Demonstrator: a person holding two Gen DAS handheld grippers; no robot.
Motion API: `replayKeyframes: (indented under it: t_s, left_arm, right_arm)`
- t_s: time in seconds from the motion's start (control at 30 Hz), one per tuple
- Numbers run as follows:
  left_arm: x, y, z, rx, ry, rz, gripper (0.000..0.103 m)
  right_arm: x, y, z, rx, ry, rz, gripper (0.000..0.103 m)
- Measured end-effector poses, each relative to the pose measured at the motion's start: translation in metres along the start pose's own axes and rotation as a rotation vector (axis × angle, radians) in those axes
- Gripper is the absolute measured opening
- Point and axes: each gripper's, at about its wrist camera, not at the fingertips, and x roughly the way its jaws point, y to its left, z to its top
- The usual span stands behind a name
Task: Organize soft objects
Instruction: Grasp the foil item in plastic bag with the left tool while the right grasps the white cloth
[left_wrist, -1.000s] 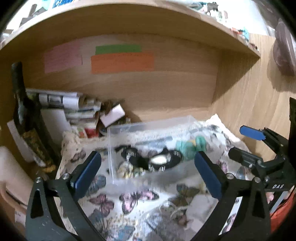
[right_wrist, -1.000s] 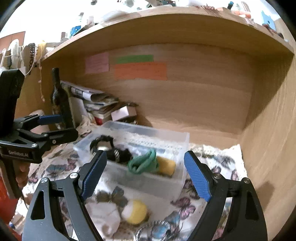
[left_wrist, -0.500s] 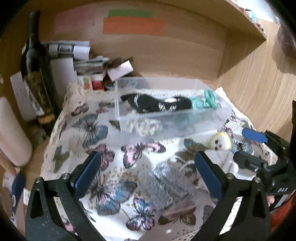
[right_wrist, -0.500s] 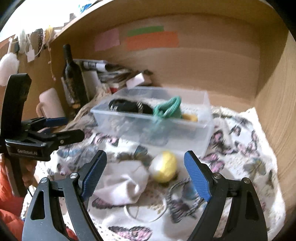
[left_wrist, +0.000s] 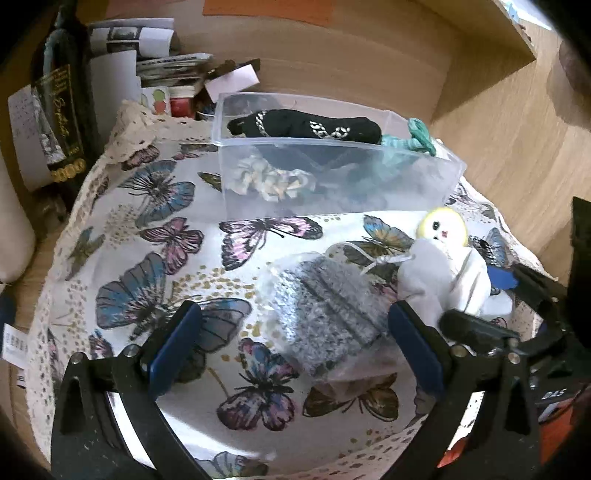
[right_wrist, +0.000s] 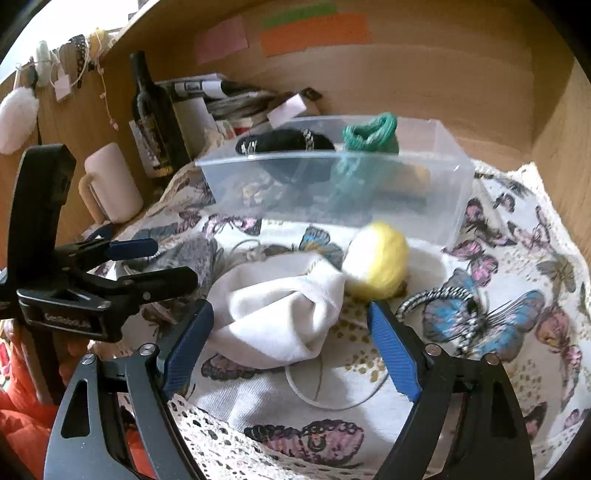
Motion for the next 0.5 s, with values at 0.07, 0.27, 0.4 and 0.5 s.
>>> replayKeyframes:
  t_s: [0.07, 0.27, 0.4, 0.5]
  left_arm:
    - [0.001, 0.001, -0.002, -0.005, 0.0, -0.015, 0.102]
    - [0.002, -0.006, -0.004, 0.014, -0.002, -0.054, 0.074]
    - [0.002, -0.01, -0.004, 0.009, -0.008, -0.075, 0.059]
    - [0.002, -0.01, -0.002, -0.005, -0.013, -0.094, 0.05]
  right_arm:
    - [0.002, 0.001, -0.001, 0.0, 0.002, 0.004, 0.076]
    - [0.002, 0.004, -0.001, 0.003, 0.001, 0.059, 0.046]
    - [-0.003, 0.005, 0.0, -0.003, -0.019, 0.05, 0.034]
    - [-0.009, 0.004, 0.003, -0.004, -0.04, 0.044, 0.029]
